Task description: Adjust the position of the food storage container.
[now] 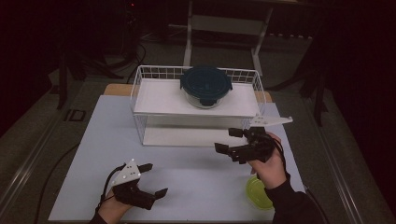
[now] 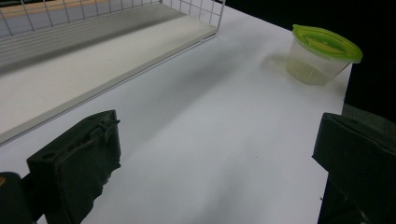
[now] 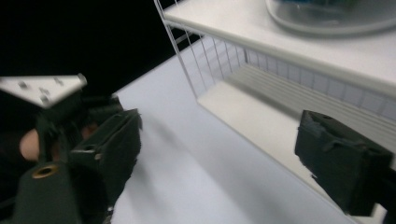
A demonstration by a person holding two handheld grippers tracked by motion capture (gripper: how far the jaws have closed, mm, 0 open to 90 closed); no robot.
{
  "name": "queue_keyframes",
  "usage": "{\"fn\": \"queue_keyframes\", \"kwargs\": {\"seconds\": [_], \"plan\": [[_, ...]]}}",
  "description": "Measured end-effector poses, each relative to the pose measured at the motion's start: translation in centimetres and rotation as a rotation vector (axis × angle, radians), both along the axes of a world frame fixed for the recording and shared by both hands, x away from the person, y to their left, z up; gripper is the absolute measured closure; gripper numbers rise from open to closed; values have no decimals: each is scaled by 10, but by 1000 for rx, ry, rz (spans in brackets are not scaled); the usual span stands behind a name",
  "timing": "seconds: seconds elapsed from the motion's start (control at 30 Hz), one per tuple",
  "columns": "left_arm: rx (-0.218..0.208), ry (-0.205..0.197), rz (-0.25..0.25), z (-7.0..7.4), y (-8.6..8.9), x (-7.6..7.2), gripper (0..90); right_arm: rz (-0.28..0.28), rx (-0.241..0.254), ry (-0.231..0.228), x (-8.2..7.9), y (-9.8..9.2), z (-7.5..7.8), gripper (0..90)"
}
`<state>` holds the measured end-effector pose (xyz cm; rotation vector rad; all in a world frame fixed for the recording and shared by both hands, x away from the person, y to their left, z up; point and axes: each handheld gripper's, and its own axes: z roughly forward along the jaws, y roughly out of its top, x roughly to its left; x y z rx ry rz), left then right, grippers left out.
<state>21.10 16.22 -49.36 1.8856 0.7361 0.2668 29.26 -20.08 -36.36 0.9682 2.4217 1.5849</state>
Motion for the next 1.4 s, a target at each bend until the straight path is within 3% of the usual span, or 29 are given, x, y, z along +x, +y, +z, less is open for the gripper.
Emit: {"fn": "queue_keyframes", "kwargs": {"seconds": [0.37,0.57,0.97,1.23,1.4], "plan": [[-6,-1,-12,-1,-1,0,2,21,3,3,-20,-27,-26,268],[-5,2,-14,-1,-2,0,3,-21,-36,-14,-28,-43,-38,431],[-1,4,-24,-3,-4,1,2,-112,-111,23,-39,-82,-65,717],[-1,4,-25,-3,-4,1,2,-168,-121,55,-47,-115,-80,847],[3,6,-23,-4,-4,2,2,-214,-123,70,-55,-136,-90,875]]}}
